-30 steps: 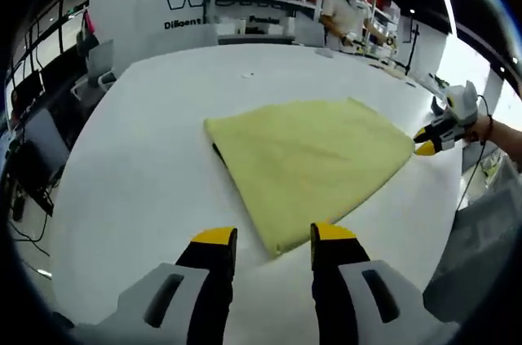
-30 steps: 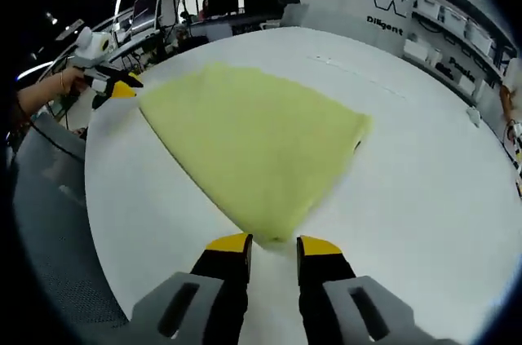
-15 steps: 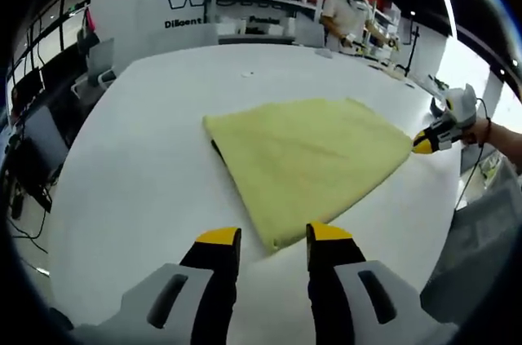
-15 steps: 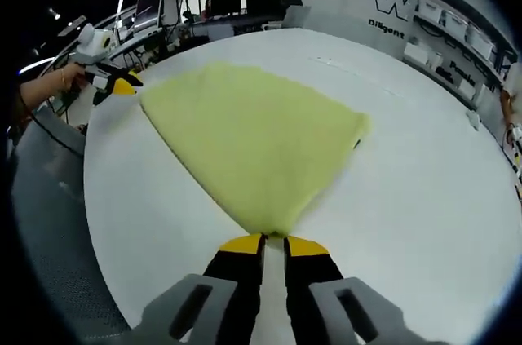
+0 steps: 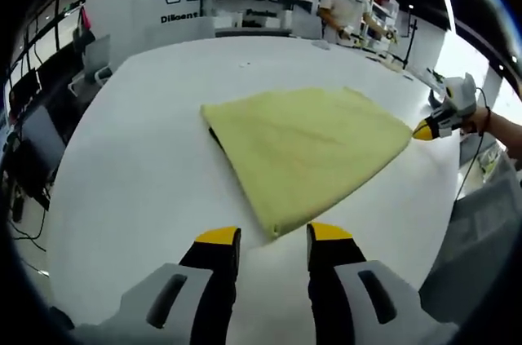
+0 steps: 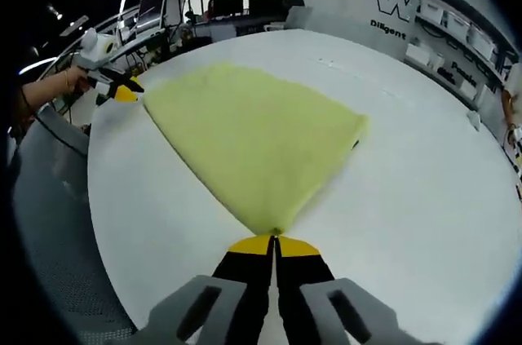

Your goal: Fold the garment on the visible template until the final outline fits inside the template.

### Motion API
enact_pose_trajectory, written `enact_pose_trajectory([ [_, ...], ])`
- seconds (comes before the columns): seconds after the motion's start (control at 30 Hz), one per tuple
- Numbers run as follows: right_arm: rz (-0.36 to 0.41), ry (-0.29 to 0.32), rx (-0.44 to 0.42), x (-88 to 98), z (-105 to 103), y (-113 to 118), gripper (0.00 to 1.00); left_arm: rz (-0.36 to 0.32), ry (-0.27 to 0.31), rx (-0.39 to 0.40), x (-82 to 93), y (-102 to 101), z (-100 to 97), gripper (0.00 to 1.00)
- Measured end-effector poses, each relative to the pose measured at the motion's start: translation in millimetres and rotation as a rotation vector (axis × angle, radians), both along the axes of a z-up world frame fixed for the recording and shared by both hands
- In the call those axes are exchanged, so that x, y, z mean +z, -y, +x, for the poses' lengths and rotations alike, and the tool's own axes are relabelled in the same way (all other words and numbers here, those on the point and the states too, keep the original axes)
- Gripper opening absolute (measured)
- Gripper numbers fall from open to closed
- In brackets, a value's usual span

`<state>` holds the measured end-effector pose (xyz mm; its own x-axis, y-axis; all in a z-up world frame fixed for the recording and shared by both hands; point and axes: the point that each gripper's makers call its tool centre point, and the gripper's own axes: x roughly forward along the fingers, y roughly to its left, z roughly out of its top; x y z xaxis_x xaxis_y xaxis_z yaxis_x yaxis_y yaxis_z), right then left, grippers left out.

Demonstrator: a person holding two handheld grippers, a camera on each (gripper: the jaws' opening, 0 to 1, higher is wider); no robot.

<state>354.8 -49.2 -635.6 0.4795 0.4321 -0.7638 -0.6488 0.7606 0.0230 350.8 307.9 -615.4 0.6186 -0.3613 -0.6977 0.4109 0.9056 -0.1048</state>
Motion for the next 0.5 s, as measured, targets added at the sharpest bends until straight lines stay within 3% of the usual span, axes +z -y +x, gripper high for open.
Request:
enact_pose_trajectory([
  [0.13, 0.019, -0.019, -0.003, -5.3, -3.0, -4.4, 0.14, -0.004, 0.003, -0.003, 0.1, 0.5, 0.3, 0.34],
  [0.23, 0.016, -0.017, 0.001, -8.4, -3.6, -6.4, 0.05, -0.004, 0.004, -0.001, 0.4, 0.1, 1.2, 0.34],
  [0.5, 0.030, -0.009, -0.027, -8.4, 4.6, -4.9, 0.02, -0.008, -0.006, -0.002, -2.1, 0.3, 0.2, 0.33],
])
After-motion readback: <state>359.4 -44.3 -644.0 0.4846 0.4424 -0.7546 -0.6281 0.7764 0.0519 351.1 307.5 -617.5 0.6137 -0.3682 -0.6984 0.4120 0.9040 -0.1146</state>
